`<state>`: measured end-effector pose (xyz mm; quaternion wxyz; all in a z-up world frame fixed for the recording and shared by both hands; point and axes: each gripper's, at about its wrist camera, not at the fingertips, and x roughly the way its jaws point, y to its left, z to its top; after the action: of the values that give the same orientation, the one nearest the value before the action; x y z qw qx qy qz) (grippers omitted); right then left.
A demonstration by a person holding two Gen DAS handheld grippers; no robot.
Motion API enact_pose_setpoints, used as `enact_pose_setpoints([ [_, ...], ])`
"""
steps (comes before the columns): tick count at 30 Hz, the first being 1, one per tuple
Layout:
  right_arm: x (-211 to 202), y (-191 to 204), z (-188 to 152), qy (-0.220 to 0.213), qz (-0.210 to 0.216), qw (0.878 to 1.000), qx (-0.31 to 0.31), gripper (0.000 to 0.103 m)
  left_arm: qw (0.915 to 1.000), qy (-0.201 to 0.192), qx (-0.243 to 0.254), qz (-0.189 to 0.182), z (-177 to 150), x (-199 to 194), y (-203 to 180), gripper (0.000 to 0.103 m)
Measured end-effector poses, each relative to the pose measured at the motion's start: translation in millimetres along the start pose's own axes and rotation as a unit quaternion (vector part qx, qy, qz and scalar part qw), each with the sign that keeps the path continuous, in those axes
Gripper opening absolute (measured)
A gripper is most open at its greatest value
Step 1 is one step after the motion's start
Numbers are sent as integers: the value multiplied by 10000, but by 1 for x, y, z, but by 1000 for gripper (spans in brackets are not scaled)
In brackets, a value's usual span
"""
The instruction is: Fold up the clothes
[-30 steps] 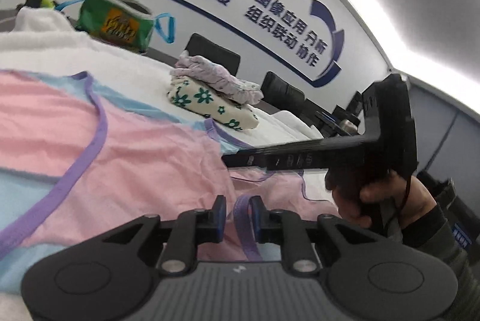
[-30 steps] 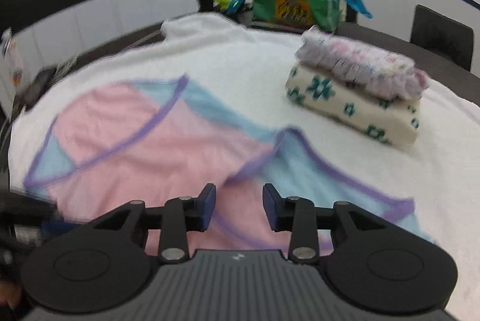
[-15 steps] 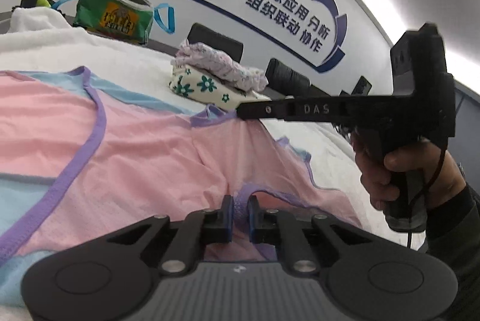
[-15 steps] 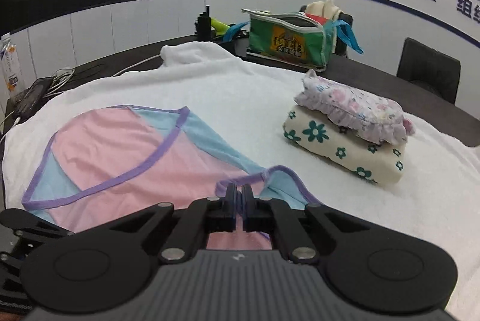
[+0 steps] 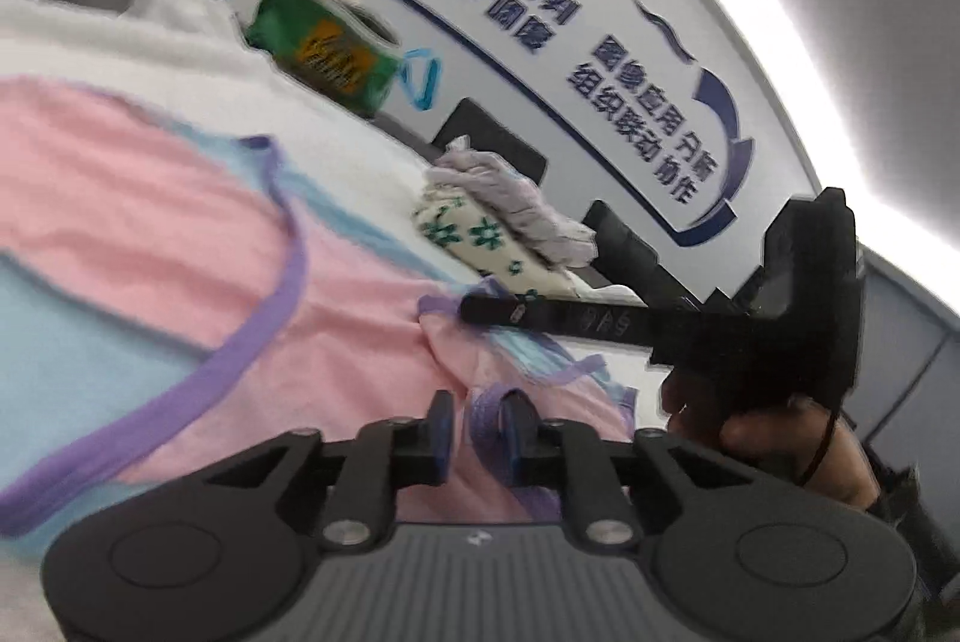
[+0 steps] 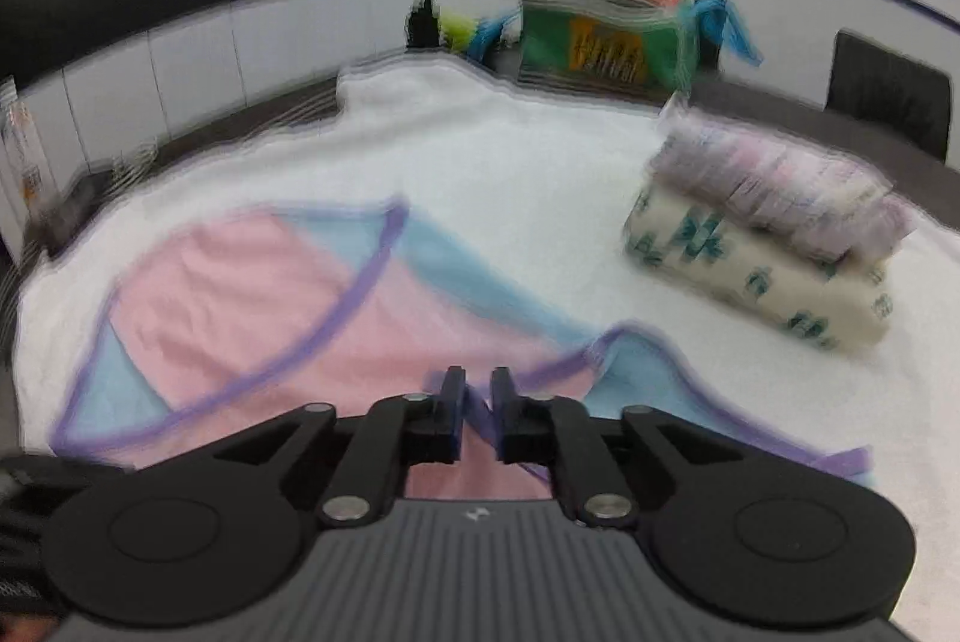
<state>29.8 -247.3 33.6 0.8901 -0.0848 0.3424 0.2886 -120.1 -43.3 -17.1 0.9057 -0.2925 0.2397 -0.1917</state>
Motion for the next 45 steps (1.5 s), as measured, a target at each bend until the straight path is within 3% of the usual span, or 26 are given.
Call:
enact_pose_setpoints([
  [2, 4, 4, -5, 47, -65, 10000, -52, 23, 9999, -138, 9, -17, 0, -8, 3, 29],
  [4, -15, 1, -8, -330, -159, 9993, 33, 40, 9994, -312, 75, -88, 1, -17, 3, 38],
  [7, -64, -8, -18, -972, -475, 9937, 279, 50, 9985, -472, 197, -171, 3, -26, -1, 41],
  [10, -108, -14, -41, -1193, -892, 9873, 553, 50, 9973, -457, 425, -389, 7, -26, -13, 45],
  [14, -133, -6, -81, -958, -1301, 9845, 681, 50, 9945, -202, 836, -601, 11, -11, -34, 48],
  [17, -139, 5, -107, -791, -1392, 9842, 750, 44, 9925, 176, 1149, -374, 8, 12, -48, 48],
  [20, -135, 17, -126, -691, -1182, 9867, 872, 37, 9905, 695, 1185, -65, 5, 33, -49, 40],
  [23, -126, 23, -137, -450, -1121, 9894, 811, 34, 9853, 836, 1481, 165, 0, 36, -52, 38],
  [28, -129, 21, -142, -418, -1155, 9891, 806, 34, 9823, 849, 1648, 272, -4, 32, -48, 34],
  [34, -154, 14, -144, -726, -1500, 9828, 790, 39, 9918, 742, 1042, 52, 10, 16, -33, 37],
  [40, -174, 6, -156, -950, -1736, 9759, 917, 45, 9929, 396, 1116, -125, 17, -5, -42, 45],
  [45, -172, 6, -155, -960, -1722, 9765, 877, 45, 9882, 392, 1442, -345, 14, -11, -55, 45],
])
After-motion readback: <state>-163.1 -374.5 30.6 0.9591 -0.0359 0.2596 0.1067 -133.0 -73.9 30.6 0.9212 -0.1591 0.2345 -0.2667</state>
